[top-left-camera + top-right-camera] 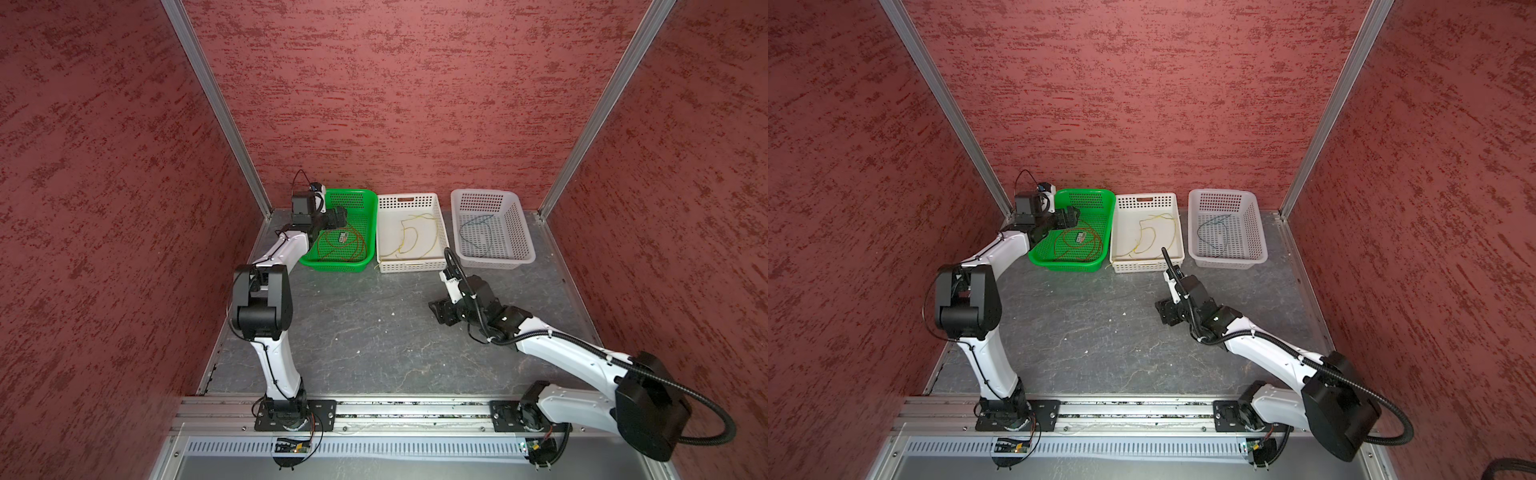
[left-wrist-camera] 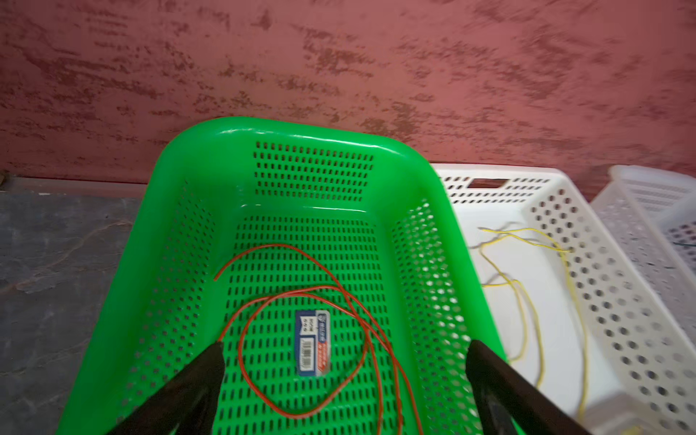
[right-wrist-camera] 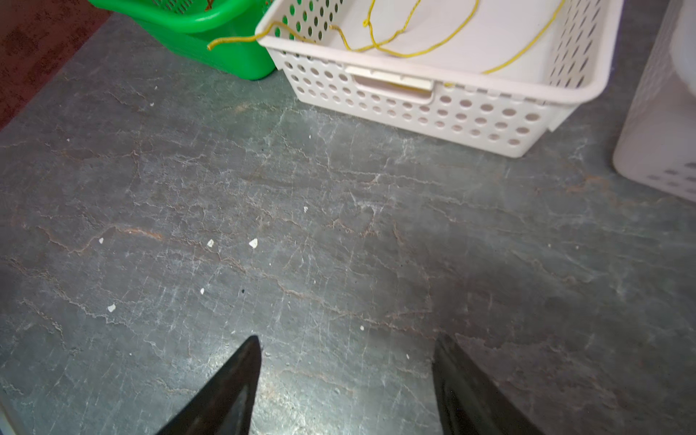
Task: Untangle and sort cables by color
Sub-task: Place the cable into the container, then reset both arms
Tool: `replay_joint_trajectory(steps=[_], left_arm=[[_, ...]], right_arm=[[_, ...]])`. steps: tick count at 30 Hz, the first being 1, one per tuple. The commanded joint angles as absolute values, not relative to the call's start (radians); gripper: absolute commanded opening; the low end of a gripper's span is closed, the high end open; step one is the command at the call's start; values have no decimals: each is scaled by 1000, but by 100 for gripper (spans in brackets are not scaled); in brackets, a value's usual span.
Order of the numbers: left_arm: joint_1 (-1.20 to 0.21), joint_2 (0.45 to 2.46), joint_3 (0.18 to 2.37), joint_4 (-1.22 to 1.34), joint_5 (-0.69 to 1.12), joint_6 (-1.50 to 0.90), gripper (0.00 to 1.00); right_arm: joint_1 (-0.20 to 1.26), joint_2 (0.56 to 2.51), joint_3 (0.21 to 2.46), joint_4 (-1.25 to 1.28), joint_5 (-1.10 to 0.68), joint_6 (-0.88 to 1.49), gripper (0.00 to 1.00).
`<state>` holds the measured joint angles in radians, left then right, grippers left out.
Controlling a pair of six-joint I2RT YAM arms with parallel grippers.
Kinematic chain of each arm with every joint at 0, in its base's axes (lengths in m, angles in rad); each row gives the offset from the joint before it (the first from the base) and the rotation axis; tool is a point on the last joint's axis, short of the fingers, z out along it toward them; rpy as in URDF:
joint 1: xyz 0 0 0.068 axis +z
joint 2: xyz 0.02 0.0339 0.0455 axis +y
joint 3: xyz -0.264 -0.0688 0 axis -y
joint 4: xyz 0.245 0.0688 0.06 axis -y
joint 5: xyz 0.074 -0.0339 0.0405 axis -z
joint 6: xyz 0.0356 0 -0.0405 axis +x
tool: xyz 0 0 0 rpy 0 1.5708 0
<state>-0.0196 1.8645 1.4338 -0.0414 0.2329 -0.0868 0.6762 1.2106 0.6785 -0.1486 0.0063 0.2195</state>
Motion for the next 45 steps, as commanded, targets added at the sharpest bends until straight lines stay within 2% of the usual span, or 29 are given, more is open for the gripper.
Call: replay_joint_trajectory(steps=[1, 4, 9, 13, 17, 23, 28, 30, 35, 36, 38, 42, 45], left_arm=[[-45, 1672, 1329, 105, 291, -130, 99], [-73, 1487, 1164, 176, 320, -146, 99], [-123, 1190, 906, 160, 239, -139, 99], [-133, 982, 666, 154, 73, -123, 99], [-91, 893, 470, 203, -31, -92, 99], [34, 1055, 307, 546, 74, -61, 99], [113, 1305, 333, 726, 155, -117, 99], [124, 1343, 388, 661, 182, -120, 100], [131, 1386, 423, 665, 156, -90, 99], [128, 1392, 401, 725, 134, -79, 100], [129, 1434, 365, 835, 119, -84, 100], [72, 1498, 369, 881, 95, -23, 99], [15, 1521, 365, 901, 77, 43, 99]], right_arm=[[667, 1222, 728, -142, 68, 197, 99], [655, 1230, 747, -141, 95, 201, 99], [601, 1225, 766, -128, 157, 182, 99], [522, 1218, 766, -101, 336, 167, 99], [430, 1193, 698, 38, 496, 148, 99], [334, 1204, 550, 350, 586, 62, 99], [298, 1293, 302, 951, 539, -164, 99], [268, 1361, 264, 1094, 551, -185, 99], [171, 1503, 226, 1280, 444, -136, 99], [159, 1509, 230, 1284, 464, -117, 99], [114, 1488, 228, 1237, 394, -64, 99], [32, 1493, 223, 1227, 283, 6, 99], [17, 1568, 223, 1309, 280, 13, 99]])
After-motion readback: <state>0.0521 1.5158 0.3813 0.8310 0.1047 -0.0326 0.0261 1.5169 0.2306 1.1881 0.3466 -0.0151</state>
